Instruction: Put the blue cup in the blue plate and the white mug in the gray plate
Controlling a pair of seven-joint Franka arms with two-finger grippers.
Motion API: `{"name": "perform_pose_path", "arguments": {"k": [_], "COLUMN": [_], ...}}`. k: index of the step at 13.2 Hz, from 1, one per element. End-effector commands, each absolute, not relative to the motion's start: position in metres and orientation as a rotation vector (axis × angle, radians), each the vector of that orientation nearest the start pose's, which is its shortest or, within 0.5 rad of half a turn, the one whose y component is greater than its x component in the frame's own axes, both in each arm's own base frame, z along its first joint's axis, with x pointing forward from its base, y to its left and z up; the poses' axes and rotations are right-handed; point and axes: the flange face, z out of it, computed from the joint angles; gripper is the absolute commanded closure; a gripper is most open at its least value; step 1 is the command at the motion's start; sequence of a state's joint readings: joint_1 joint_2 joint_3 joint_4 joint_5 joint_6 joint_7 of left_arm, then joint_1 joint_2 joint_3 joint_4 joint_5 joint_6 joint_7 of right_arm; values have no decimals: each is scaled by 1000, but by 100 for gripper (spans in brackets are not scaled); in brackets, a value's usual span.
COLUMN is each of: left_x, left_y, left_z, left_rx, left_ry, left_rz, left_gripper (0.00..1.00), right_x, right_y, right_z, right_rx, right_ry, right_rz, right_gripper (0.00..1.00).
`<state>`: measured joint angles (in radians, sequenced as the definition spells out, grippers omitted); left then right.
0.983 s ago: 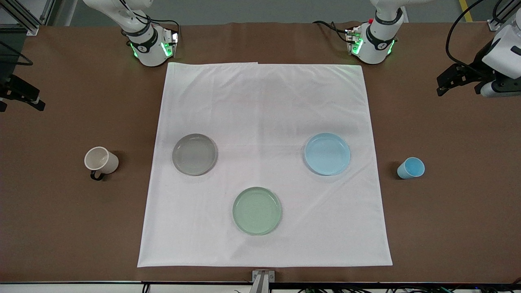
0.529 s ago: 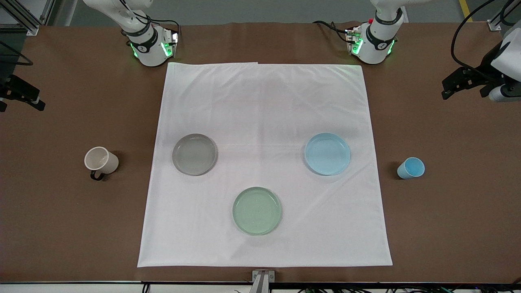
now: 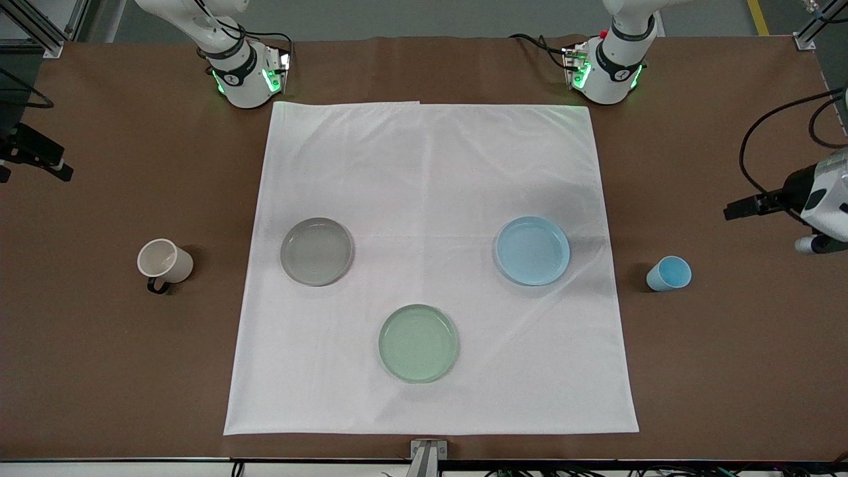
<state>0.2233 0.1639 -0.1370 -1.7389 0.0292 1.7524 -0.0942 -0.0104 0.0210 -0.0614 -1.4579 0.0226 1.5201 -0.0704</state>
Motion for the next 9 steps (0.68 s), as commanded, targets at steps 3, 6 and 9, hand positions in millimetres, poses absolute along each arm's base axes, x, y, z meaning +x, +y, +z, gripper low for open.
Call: {"name": "perform_pose_path", "arguments": {"k": [3,6,9], "left_x": [597,611,620], "left_y": [61,63,64], "left_z": [359,305,269], "left_rx": [-3126,-3145,-3156], "left_ry": [-246,-246,-249], "left_rz": [63,35,-20], "left_gripper": [0,17,36], "right_x": [572,615,639], "right_y": [-68,-92,-122], "right_z": [635,552,460], "right_rx": [-3124,-3129,-3118], "right_ry": [89,132,202], "right_rz": [-15,84,161], "right_gripper": [0,0,0]}}
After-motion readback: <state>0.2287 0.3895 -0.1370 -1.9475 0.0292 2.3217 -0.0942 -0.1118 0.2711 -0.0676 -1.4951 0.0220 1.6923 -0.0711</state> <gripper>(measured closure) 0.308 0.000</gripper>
